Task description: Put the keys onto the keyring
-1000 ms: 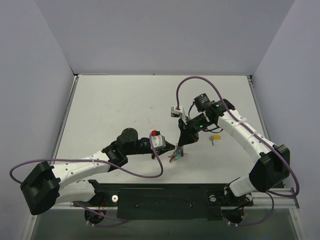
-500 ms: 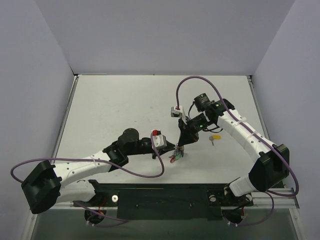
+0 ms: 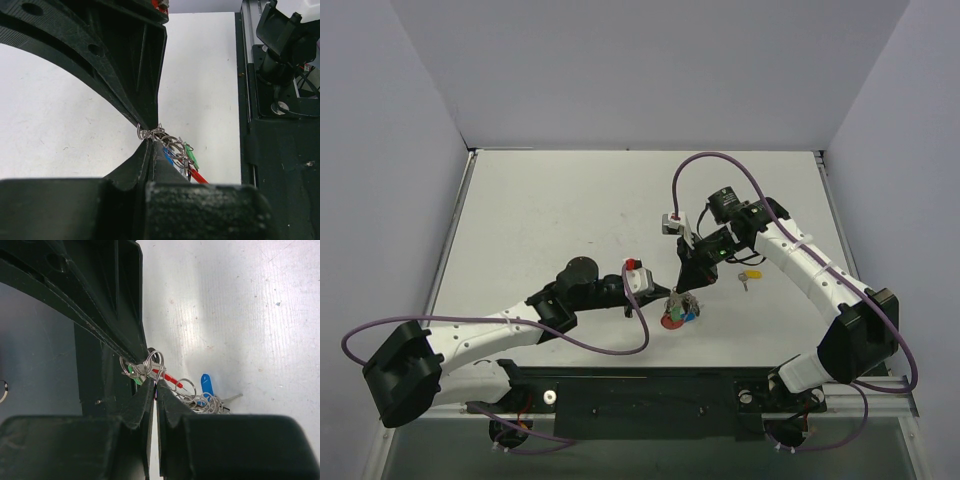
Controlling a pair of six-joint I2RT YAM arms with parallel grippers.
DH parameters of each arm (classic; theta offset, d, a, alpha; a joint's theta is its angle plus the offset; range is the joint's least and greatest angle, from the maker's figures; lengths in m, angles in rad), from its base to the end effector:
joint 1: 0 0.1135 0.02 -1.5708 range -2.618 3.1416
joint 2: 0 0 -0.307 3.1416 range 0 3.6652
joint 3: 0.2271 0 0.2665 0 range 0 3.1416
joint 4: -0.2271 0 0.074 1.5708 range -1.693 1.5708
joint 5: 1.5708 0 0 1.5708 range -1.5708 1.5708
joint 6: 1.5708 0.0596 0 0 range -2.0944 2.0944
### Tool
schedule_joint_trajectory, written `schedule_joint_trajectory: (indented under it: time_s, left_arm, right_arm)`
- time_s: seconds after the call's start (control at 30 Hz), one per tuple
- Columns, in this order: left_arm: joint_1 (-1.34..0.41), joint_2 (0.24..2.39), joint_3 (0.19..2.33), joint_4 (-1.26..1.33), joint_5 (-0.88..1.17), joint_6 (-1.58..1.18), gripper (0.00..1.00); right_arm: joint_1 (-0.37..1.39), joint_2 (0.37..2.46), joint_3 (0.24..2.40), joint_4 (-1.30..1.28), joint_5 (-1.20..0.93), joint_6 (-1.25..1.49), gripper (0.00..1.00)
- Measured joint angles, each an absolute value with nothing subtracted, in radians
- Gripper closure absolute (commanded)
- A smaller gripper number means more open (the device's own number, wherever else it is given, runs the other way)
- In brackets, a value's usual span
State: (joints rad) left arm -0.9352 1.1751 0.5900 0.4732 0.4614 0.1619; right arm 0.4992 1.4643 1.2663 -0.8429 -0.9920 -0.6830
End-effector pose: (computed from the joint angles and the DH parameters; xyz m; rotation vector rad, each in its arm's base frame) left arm 0.1436 -0.2393 0.2892 1.2105 1.2851 -0.9583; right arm 0.2462 0.1911 0.3345 -1.5524 1.7109 1.1747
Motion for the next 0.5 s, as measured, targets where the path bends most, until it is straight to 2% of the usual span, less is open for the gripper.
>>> schedule_joint_trajectory:
  time_s: [0.1, 0.3, 0.4, 0.5]
  left_arm:
    - [-0.934, 1.173, 0.592, 0.462, 0.443, 0.133, 1.00]
    - [-0.908, 1.172, 0.640, 0.382, 0.430, 0.040, 1.00]
    - [-0.899, 1.172, 0.654, 0.353, 0.430, 0.012, 1.00]
    - [-0.893, 1.172, 0.654, 0.329, 0.430, -0.001, 1.00]
  right_arm:
    - [0.499, 1.465, 1.266, -0.842, -0.992, -0.683, 1.00]
    - [0.499, 1.470, 1.269, -0.843, -0.993, -0.683, 0.89]
    - [0.499, 1.470, 1.275, -0.847, -0.995, -0.683, 0.79]
    - [0.499, 1.470, 1.280, -0.848, -0.997, -0.683, 0.76]
